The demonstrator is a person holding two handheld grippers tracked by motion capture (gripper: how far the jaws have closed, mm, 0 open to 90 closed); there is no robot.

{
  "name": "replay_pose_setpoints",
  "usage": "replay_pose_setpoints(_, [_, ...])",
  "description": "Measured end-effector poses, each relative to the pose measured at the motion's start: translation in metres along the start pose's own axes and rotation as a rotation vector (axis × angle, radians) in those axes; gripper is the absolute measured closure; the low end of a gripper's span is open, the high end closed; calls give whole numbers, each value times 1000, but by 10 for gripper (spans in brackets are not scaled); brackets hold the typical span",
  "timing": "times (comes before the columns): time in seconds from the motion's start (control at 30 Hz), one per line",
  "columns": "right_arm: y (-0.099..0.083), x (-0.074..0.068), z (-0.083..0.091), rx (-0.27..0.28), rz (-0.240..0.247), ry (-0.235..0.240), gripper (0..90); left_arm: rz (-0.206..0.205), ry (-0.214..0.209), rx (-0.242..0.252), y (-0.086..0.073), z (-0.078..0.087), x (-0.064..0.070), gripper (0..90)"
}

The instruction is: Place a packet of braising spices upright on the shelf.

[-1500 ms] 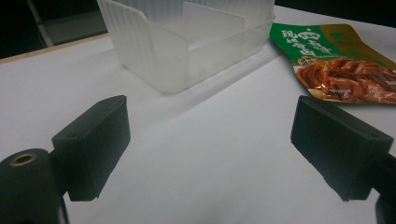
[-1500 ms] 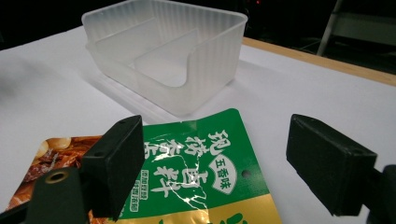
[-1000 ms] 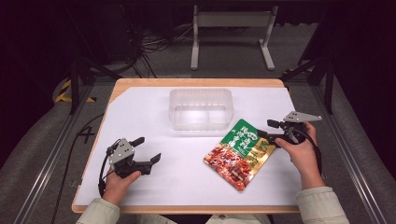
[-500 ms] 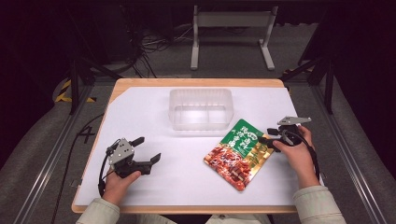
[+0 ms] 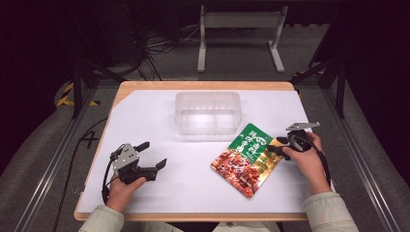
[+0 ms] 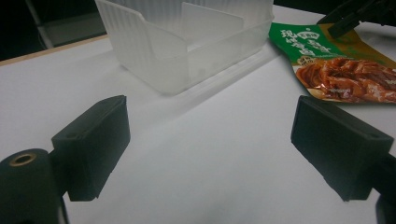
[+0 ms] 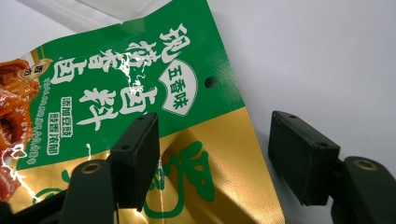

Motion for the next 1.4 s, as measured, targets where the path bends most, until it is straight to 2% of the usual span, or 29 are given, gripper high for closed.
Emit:
replay_pose_setpoints(0.2, [1,-2,2,-3,-8,40,387,6,0,-2,0,0,0,126])
replay_pose_setpoints(0.53, [10,-12,16,47,42,72,494,12,-1,-2,-1,0,0,126])
replay_pose_setpoints(0.67, [13,-18,19,89,28,146,603,6,1,-4,0,-1,0,126])
replay_pose_setpoints(0.73, [13,-23,17,86,32,185,633,4,1,-2,0,-1,0,126])
replay_pose_setpoints(0.77, [12,-25,15,69,43,185,633,3,1,-2,0,-1,0,126])
replay_pose_setpoints(0.83, [10,-27,9,27,80,154,632,3,1,-2,0,-1,0,126])
replay_pose_setpoints(0.97, [8,-28,3,0,86,132,687,11,0,-1,0,-1,0,126])
replay_pose_setpoints(1.1, [7,-25,4,14,78,83,898,11,0,0,0,-1,1,126])
replay_pose_setpoints(1.17, [6,-23,6,21,63,78,900,1,2,-1,0,0,0,126])
replay_pose_setpoints(1.27, [7,-22,10,33,37,87,900,11,-1,0,0,0,0,126])
replay_pose_setpoints(1.4, [9,-22,16,53,13,101,900,1,0,-1,0,0,0,126])
Point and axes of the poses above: each handheld gripper's, and its own axes: z roughly backward along the jaws, y roughly out of its top, x roughly to its right, the point moved 3 cm from there along -z, roughly forward along the jaws, and after that the axes turned 7 degrees about z, right-handed, at the moved point
